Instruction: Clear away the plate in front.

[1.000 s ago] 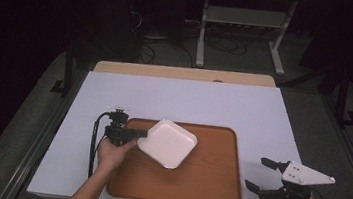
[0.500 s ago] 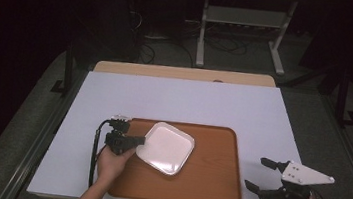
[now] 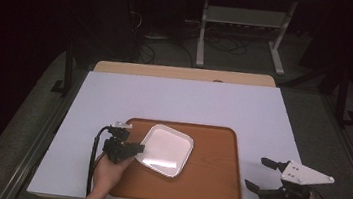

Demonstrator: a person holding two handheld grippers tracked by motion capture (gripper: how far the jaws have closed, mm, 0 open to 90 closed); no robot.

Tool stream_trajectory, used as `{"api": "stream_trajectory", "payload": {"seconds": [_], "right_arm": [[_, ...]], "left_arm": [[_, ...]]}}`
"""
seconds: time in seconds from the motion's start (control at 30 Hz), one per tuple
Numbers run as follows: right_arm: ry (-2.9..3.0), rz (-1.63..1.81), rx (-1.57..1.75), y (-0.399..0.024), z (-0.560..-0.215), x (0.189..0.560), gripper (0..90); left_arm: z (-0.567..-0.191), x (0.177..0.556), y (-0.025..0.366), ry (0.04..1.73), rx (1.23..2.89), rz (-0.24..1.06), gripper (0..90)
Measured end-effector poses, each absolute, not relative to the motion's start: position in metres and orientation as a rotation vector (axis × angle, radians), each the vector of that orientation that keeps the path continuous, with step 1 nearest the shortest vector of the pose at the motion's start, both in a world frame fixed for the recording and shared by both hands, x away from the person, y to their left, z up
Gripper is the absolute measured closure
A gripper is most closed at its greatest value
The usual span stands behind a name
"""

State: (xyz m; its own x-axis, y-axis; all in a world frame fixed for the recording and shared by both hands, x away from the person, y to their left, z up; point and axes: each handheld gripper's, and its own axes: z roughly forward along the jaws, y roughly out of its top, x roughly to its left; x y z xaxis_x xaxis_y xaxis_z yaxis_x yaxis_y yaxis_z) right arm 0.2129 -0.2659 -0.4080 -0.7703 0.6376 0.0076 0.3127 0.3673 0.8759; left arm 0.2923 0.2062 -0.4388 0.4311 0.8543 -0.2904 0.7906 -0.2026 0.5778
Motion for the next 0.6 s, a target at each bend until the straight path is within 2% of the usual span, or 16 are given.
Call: {"api": "stream_trajectory", "payload": {"seconds": [0.17, 0.3, 0.6], "right_arm": [[2.298, 1.360, 0.834, -0.266, -0.408, 0.213, 12.8], [2.303, 1.356, 0.831, -0.265, -0.408, 0.213, 12.7], [2.314, 1.359, 0.809, -0.262, -0.406, 0.213, 12.7]], "left_arm": [[-0.440, 0.282, 0.209, 1.328, 2.052, 0.185, 69.1], [-0.440, 0.279, 0.214, 1.302, 2.033, 0.121, 59.4], [-0.439, 0.276, 0.214, 1.253, 2.049, 0.146, 52.8]]}}
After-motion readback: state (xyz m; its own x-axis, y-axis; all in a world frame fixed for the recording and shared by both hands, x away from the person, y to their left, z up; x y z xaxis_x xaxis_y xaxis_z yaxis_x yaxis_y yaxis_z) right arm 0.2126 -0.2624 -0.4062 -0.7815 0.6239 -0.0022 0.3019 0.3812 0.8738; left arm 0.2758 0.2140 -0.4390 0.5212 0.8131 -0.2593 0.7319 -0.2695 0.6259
